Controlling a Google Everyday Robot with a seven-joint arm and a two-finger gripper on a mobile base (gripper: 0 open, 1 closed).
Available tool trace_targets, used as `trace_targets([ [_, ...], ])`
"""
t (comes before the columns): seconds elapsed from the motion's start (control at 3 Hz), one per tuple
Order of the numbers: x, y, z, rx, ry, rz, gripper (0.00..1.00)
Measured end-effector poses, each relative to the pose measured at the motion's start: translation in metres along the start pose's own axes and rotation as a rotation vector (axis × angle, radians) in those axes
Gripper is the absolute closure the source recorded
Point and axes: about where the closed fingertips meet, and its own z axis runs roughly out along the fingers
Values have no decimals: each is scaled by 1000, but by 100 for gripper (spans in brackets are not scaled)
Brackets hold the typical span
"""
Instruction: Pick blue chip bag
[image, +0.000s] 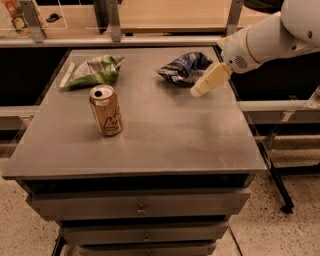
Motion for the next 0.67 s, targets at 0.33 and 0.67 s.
trace_targets([
  [0.33,-8,-21,25,26,10,-48,0],
  [0.67,-13,-42,51,24,43,-100,0],
])
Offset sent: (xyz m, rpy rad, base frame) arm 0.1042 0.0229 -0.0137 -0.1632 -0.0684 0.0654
